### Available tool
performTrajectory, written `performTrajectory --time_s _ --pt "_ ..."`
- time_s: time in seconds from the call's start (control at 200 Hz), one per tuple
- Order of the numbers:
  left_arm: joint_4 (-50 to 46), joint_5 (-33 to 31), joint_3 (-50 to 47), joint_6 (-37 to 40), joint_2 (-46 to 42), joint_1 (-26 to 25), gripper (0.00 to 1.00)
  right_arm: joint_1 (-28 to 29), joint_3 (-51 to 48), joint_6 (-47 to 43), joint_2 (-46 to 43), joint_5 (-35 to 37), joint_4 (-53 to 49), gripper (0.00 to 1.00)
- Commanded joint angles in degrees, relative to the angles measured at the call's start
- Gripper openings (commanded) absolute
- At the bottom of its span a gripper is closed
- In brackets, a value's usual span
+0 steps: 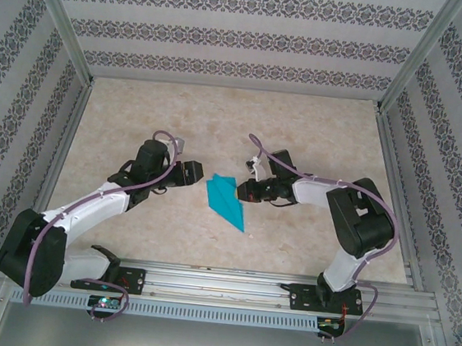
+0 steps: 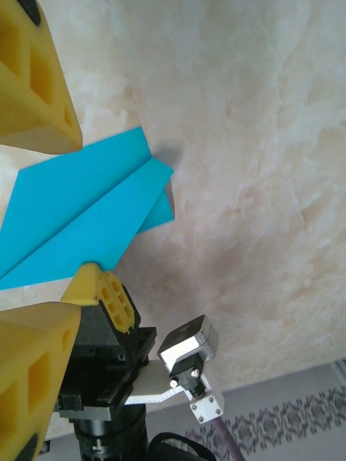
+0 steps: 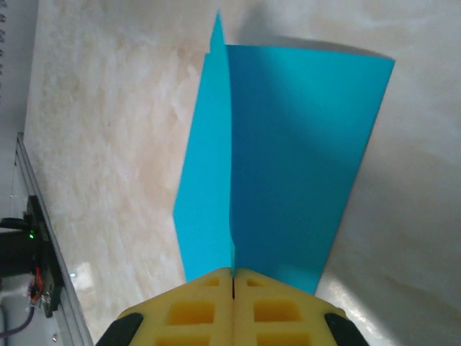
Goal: Fold a paper plane with a square sheet of paper (fold left side to right side)
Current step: Turn over the paper at the center of the table.
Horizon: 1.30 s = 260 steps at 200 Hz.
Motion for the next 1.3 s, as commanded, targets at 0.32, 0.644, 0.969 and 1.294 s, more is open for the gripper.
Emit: performTrajectory --time_s 0.32,0.644,0.969,1.294 --pt "22.37 14.1 0.65 -7.49 -3.67 0.56 0.59 -8.37 -8.83 10.26 -22.79 -10.97 21.48 0.0" --pt "30.17 19.98 5.45 -9.53 1.85 -2.83 0.59 -8.72 -8.88 19.98 -29.24 -15.51 30.38 0.0" --pt "32.25 20.42 8.04 -9.62 6.39 -5.94 0.58 -6.82 -8.44 21.83 -29.15 -15.5 31.21 0.0" --pt "31.48 20.47 9.31 -9.01 7.89 -6.63 0.45 -5.81 -7.65 22.29 -27.99 -15.49 31.5 0.0"
